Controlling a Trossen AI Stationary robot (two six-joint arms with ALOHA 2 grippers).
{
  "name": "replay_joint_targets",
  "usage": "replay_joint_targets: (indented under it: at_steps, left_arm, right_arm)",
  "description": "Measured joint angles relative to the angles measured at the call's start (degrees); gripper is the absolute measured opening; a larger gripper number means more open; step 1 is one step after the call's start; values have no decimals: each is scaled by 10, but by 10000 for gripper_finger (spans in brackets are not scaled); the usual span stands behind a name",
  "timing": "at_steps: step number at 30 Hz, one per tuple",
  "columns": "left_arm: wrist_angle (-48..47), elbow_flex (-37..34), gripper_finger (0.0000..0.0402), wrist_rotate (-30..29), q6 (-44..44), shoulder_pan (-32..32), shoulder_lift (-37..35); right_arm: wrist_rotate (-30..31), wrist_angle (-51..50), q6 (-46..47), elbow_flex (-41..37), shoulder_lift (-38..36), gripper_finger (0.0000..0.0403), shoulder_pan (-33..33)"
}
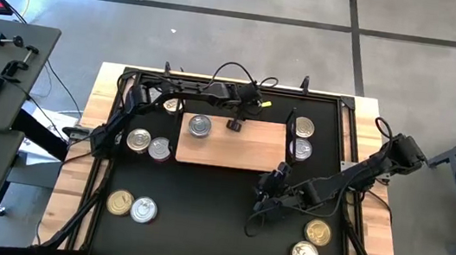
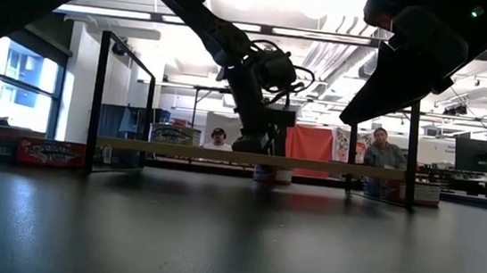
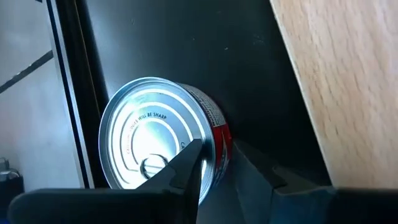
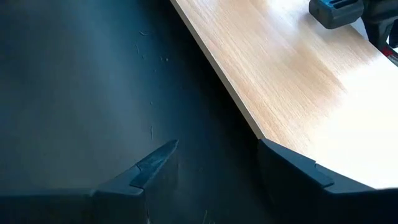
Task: Stack canned seafood by type on shelf
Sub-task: Put the red tuna can on the shelf
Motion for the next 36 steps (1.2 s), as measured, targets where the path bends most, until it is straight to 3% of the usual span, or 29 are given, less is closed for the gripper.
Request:
replay_joint_targets:
  at_steps: [10, 22, 36]
  left_arm:
    - [-28, 0, 5, 4, -38, -11, -13]
    - [-50, 1, 1, -8, -76, -26, -15]
    - [-51, 5, 106, -56, -51, -7, -2]
  right_arm:
    - [0, 0, 4, 0, 0, 211, 0]
    - [0, 2, 4, 0, 0, 211, -1]
    - [1, 2, 4, 0, 0, 211, -1]
